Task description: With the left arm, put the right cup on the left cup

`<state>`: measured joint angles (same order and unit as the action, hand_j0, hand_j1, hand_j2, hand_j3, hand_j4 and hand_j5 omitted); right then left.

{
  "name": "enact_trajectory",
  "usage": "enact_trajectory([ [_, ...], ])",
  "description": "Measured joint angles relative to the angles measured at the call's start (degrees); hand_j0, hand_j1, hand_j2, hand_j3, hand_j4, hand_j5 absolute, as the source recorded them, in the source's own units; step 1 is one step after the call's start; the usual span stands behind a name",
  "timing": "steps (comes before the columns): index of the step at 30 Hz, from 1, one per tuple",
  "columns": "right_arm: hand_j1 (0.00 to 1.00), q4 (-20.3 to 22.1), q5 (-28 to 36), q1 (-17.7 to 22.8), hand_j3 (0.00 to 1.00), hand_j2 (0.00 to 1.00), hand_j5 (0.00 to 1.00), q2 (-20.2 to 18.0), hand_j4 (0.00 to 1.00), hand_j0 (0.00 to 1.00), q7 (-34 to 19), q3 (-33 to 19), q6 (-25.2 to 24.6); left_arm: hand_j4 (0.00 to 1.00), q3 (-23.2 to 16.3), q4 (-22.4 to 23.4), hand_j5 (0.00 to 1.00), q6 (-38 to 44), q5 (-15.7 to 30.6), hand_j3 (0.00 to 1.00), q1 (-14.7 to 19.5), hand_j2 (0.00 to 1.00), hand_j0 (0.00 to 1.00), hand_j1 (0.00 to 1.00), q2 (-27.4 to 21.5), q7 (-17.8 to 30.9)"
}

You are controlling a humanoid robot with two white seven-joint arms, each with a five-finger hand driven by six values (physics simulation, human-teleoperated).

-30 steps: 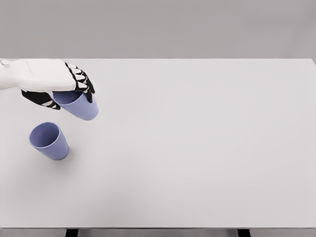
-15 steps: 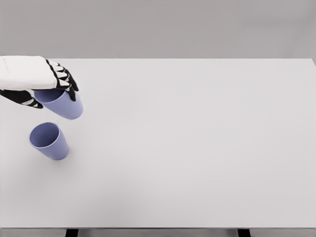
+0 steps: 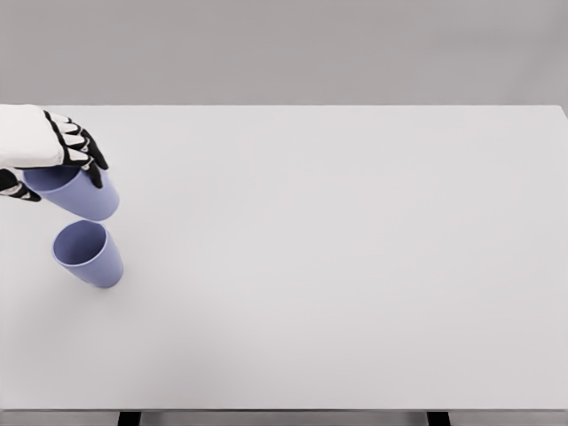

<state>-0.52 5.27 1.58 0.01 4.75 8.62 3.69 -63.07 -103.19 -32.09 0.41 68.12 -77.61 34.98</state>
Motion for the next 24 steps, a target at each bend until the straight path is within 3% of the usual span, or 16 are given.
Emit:
enact_trajectory([
  [24, 1.0, 0.0, 0.0, 0.0, 1.0, 1.0, 1.0, 0.0, 1.0, 1.0, 0.0, 0.0, 0.0, 0.63, -0.39, -0.05, 0.63, -3.06, 0.12, 0.63, -1.84, 0.63, 0.63, 0.63, -3.36, 0.01],
])
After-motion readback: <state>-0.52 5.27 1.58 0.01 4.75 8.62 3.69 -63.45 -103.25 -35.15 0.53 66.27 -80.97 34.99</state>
